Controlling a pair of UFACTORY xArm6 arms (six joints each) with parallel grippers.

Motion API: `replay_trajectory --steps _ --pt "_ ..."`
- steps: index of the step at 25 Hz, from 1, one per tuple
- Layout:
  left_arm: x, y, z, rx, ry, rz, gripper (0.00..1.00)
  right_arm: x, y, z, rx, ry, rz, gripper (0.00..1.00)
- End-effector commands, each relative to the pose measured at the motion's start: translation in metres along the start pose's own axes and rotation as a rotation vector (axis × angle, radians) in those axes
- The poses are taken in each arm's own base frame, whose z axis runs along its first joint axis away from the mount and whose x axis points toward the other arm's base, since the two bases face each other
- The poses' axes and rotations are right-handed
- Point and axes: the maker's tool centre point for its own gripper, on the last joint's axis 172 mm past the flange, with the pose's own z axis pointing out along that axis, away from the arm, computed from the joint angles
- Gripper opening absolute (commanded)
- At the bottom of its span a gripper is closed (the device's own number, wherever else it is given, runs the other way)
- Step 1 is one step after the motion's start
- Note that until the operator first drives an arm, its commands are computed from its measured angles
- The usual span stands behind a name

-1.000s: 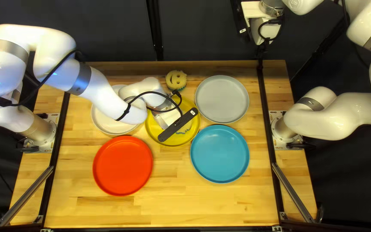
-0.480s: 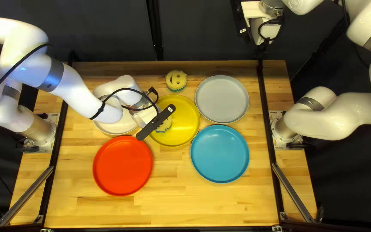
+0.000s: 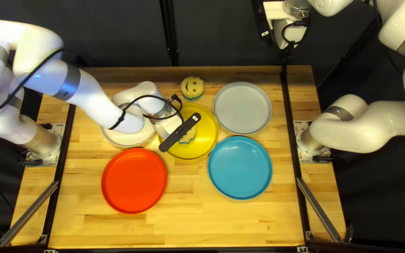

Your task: Pick up sponge and scrub the plate

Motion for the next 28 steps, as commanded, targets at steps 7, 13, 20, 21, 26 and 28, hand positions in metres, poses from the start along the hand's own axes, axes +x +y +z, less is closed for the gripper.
replay_trajectory --steps 7,13,20,21,26,28 --pt "-0.025 0.014 -0.01 -0.007 -0.001 -0.008 0.0 0.0 0.0 0.0 0.0 0.0 0.0 1.0" --pt "-0.044 0.036 -0.024 -0.006 -0.008 -0.043 0.0 0.0 0.0 0.0 0.0 0.0 0.0 1.0" --pt "-0.067 0.056 -0.032 -0.012 -0.017 -0.084 0.0 0.0 0.0 0.0 0.0 0.0 0.0 1.0" --pt "-0.068 0.05 -0.033 -0.011 -0.018 -0.089 0.0 0.0 0.0 0.0 0.0 0.0 0.0 1.0" --pt "-0.059 0.011 -0.027 0.002 -0.012 -0.084 0.0 0.0 0.0 0.0 0.0 0.0 0.0 1.0" --pt "-0.055 -0.004 -0.025 0.005 -0.009 -0.077 0.0 0.0 0.0 0.0 0.0 0.0 0.0 1.0"
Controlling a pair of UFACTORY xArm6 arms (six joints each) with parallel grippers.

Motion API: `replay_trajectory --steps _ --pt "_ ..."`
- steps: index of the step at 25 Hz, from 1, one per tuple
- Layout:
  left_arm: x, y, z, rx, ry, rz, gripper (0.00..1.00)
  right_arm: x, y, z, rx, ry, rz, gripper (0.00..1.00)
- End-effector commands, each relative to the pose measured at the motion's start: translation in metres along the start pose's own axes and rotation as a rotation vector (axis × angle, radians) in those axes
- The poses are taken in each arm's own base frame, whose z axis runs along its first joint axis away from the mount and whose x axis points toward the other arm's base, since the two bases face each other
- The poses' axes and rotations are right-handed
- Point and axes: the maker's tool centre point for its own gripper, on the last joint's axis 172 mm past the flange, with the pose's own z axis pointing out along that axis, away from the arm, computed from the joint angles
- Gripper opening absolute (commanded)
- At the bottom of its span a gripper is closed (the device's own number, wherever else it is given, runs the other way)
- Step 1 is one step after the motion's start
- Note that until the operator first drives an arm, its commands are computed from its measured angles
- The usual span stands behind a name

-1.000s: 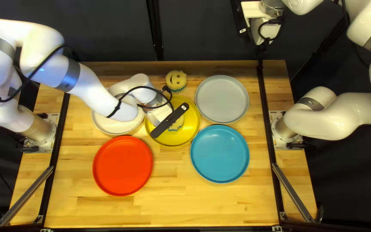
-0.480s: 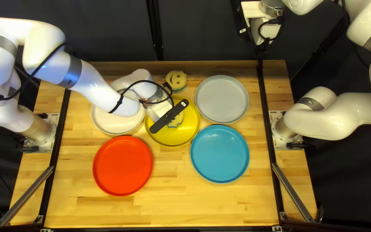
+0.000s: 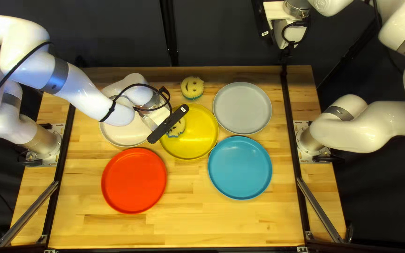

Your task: Pick up sponge and scrub the plate

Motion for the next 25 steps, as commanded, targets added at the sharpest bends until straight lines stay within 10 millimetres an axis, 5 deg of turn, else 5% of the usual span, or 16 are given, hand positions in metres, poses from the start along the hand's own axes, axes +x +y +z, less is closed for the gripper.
replay_trajectory --steps 1,12,17,25 --pt "0.011 -0.03 0.007 0.004 0.004 0.015 0.0 0.0 0.0 0.0 0.0 0.0 0.0 1.0" --pt "0.044 -0.064 0.023 0.002 0.016 0.073 0.0 0.0 0.0 0.0 0.0 0.0 0.0 1.0" --pt "0.038 -0.047 0.018 -0.004 0.011 0.077 0.0 0.0 0.0 0.0 0.0 0.0 0.0 1.0" --pt "0.0 -0.007 0.004 -0.015 -0.006 0.036 0.0 0.0 0.0 0.0 0.0 0.0 0.0 1.0"
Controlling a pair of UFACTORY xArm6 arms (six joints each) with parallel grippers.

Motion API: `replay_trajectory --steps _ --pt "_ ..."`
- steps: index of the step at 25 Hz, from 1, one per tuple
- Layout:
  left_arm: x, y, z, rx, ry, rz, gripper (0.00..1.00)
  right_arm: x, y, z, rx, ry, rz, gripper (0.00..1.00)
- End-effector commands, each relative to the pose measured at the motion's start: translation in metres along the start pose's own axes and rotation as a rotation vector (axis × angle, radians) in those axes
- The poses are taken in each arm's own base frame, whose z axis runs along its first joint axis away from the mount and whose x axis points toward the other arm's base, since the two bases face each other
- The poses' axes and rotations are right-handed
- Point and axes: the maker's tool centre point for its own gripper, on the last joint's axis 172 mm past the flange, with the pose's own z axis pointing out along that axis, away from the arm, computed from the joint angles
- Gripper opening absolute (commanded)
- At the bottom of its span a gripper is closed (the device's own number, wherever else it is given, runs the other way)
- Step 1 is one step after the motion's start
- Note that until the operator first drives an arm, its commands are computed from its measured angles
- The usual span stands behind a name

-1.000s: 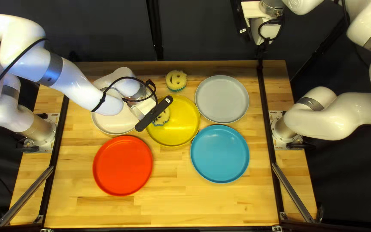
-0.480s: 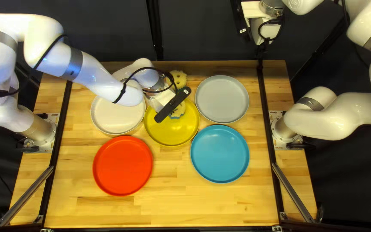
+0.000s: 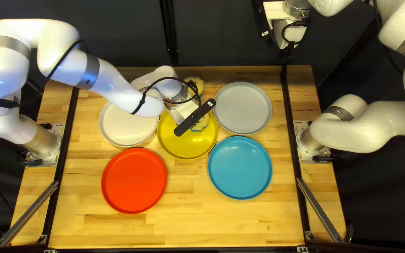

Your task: Pick up sponge and scrub the plate

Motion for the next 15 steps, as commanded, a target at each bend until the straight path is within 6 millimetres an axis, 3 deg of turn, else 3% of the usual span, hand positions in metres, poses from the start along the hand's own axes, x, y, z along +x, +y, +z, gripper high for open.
replay_trajectory --steps 1,7,15 --pt "-0.017 0.018 -0.006 -0.001 -0.006 -0.027 0.0 0.0 0.0 0.0 0.0 0.0 0.0 1.0" --pt "-0.022 0.023 0.001 -0.012 -0.01 -0.043 0.0 0.0 0.0 0.0 0.0 0.0 0.0 1.0" --pt "0.009 -0.01 0.013 -0.005 0.004 -0.016 0.0 0.0 0.0 0.0 0.0 0.0 0.0 1.0"
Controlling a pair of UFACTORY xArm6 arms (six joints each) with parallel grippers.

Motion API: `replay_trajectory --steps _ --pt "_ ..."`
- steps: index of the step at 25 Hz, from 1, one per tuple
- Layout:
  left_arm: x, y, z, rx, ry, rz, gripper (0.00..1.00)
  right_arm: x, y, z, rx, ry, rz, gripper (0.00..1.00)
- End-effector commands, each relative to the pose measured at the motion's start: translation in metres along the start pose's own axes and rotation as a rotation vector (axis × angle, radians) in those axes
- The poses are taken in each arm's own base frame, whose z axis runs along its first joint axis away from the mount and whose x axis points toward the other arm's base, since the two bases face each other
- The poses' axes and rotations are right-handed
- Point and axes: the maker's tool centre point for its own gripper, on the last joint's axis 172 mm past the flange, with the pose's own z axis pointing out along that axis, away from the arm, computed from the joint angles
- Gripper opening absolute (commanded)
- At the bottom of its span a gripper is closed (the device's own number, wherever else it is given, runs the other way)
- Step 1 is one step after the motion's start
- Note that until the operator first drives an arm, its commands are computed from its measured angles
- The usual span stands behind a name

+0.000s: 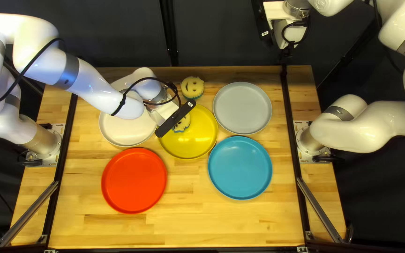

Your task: Pick up sponge and scrub the plate

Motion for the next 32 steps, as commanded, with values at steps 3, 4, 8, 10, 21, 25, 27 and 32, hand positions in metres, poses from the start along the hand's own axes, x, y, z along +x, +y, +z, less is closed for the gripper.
replay_trajectory --steps 3,4,8,10,21,25,27,32 --pt "0.029 -0.025 0.012 0.007 0.015 0.033 0.0 0.0 0.0 0.0 0.0 0.0 0.0 1.0" --pt "0.03 -0.026 0.012 0.008 0.017 0.037 0.0 0.0 0.0 0.0 0.0 0.0 0.0 1.0" --pt "0.041 -0.028 0.015 0.011 0.02 0.059 0.0 0.0 0.0 0.0 0.0 0.0 0.0 1.0" --pt "0.037 -0.021 0.013 0.011 0.018 0.061 0.0 0.0 0.0 0.0 0.0 0.0 0.0 1.0" --pt "0.005 0.047 -0.005 -0.003 -0.01 0.025 0.0 0.0 0.0 0.0 0.0 0.0 0.0 1.0" --pt "-0.004 0.064 0.006 -0.017 -0.016 0.011 0.0 0.0 0.0 0.0 0.0 0.0 0.0 1.0" --pt "0.001 0.062 0.004 -0.017 -0.016 0.01 0.0 0.0 0.0 0.0 0.0 0.0 0.0 1.0" --pt "0.025 0.041 -0.004 0.001 -0.01 0.025 0.0 0.0 0.0 0.0 0.0 0.0 0.0 1.0"
